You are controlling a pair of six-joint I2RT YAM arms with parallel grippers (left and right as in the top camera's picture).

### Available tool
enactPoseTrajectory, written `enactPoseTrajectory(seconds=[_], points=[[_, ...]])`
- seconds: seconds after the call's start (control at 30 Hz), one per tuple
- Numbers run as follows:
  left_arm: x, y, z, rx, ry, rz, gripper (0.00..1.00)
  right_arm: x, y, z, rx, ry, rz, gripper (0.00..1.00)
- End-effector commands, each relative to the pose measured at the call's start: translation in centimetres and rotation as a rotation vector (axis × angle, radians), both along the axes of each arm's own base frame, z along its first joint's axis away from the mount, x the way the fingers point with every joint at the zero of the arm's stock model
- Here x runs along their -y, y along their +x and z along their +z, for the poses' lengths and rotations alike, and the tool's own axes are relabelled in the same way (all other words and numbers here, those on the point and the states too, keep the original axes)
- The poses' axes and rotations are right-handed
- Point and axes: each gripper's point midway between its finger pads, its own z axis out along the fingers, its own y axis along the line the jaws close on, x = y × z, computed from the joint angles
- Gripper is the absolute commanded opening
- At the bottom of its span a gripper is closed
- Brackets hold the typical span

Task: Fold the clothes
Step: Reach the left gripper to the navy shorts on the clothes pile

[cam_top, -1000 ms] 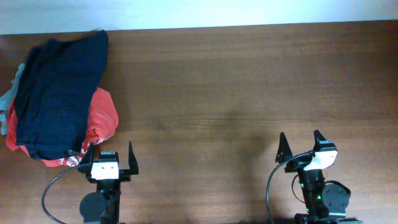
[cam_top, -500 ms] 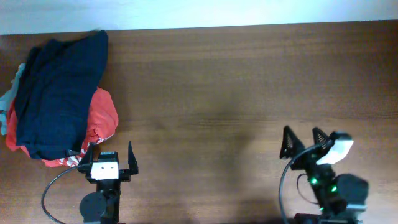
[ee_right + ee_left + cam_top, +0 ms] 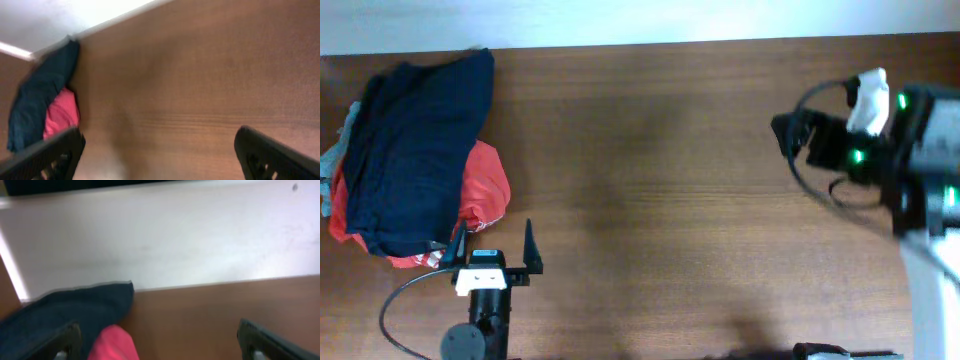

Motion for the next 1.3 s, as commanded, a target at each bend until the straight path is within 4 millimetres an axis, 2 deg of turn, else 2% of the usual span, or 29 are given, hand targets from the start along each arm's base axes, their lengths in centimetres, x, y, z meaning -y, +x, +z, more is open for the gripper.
enactPoseTrajectory(seconds=[0.0,0.13,0.17,0.23,0.3,0.4,0.47,0.5,0.6,0.67,0.83,0.93,0.97,1.03,1.13,1.23,1.27], points=[[-0.2,-0.8,4.4,0.001,-0.055,0.007,0.99,0.3,2.2,-1.6,-0.064,-0.002,0.01,0.99],[-1.1,-0.3,8.9,-0.097,-0.05,0.062,0.99,0.3,3.9,-5.4,-0.191,0.056,-0.016,0.99],[-1.2,0.3,10.3,-0.135,-0.049,0.064,0.99,0.4,4.2,-6.9,-0.237,0.06,-0.017,0.99],[-1.2,1.5,11.9,-0.215,-0.05,0.065,0.99,0.2,4.6,-8.8,-0.294,0.076,-0.011,0.99],[-1.3,2.9,12.4,-0.313,-0.043,0.066,0.99,0.0,5.0,-9.7,-0.308,0.082,0.011,0.99],[-1.0,5.1,11.7,-0.473,-0.049,0.049,0.99,-0.4,5.5,-9.7,-0.271,0.066,0.078,0.99],[-0.6,6.4,10.8,-0.552,-0.055,0.025,0.99,-0.3,5.6,-9.4,-0.246,0.044,0.101,0.95],[-0.7,7.7,9.4,-0.614,-0.056,0.027,0.99,-0.3,5.6,-9.0,-0.225,0.028,0.118,0.92],[-1.2,9.5,6.9,-0.693,0.004,0.037,0.99,-0.3,5.7,-8.2,-0.203,0.016,0.12,0.91],[-3.5,11.2,3.5,-0.793,0.02,0.152,0.99,0.1,5.6,-8.1,-0.197,-0.003,0.11,0.92],[-7.7,14.8,-2.2,-0.904,0.065,0.333,0.99,0.1,5.4,-8.3,-0.207,-0.014,0.112,0.91],[-8.6,17.2,-5.6,-0.936,0.069,0.354,0.99,0.1,5.1,-8.5,-0.211,-0.027,0.131,0.91],[-8.7,17.9,-7.3,-0.961,0.07,0.355,0.99,0.1,5.1,-8.5,-0.215,-0.027,0.13,0.92],[-8.8,18.4,-9.1,-0.989,0.073,0.354,0.99,0.1,5.1,-8.5,-0.215,-0.026,0.13,0.92],[-9.7,19.1,-10.6,-0.997,0.096,0.404,0.99,0.1,5.1,-8.5,-0.215,-0.026,0.13,0.92],[-10.8,19.3,-10.4,-0.978,0.12,0.468,0.98,0.1,5.1,-8.5,-0.214,-0.027,0.13,0.92],[-11.1,19.3,-10.3,-0.972,0.127,0.486,0.94,0.1,5.1,-8.5,-0.214,-0.027,0.13,0.92]])
